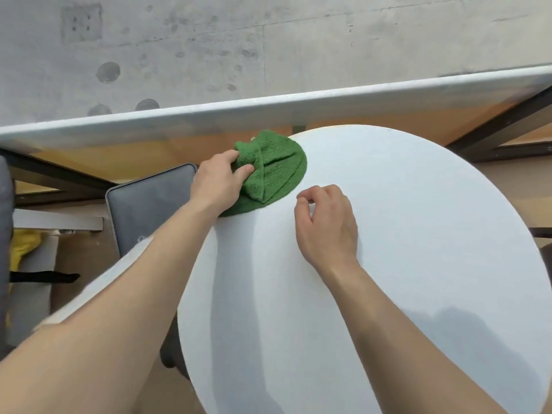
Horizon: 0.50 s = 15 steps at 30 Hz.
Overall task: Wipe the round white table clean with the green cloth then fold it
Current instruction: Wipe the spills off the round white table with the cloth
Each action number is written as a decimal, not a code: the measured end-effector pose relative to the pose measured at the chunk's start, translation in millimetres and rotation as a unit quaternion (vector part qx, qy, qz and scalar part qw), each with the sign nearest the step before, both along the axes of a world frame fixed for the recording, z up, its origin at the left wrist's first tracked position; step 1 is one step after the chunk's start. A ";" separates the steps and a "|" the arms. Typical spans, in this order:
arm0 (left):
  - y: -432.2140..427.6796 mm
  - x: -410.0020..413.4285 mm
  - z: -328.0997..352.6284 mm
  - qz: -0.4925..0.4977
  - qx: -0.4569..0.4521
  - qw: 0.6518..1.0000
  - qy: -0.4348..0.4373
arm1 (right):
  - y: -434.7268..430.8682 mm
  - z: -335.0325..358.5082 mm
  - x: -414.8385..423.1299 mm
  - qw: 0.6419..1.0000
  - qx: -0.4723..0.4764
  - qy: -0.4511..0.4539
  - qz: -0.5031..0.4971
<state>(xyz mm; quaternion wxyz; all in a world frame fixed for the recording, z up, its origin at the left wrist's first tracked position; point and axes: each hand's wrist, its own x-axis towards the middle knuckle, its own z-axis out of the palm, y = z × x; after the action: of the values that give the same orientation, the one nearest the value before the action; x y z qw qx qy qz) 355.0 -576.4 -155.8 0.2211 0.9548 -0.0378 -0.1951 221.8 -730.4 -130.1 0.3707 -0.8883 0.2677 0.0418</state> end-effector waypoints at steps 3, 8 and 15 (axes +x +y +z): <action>58.2 -53.9 4.0 0.090 0.008 0.996 0.009 | 16.3 2.7 4.7 1.000 0.008 0.004 0.025; 60.7 -94.6 5.6 0.198 0.021 0.980 -0.008 | 14.0 5.3 1.4 0.999 0.012 0.006 0.030; -57.8 13.6 -6.4 0.051 0.020 0.998 -0.029 | -42.2 -4.1 -23.4 0.998 -0.016 0.007 -0.052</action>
<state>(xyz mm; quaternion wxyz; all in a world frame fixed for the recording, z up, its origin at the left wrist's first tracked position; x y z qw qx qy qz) 368.6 -634.2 -162.2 0.2108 0.9649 0.0083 -0.1562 198.4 -772.5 -134.2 0.3563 -0.8786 0.3170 0.0243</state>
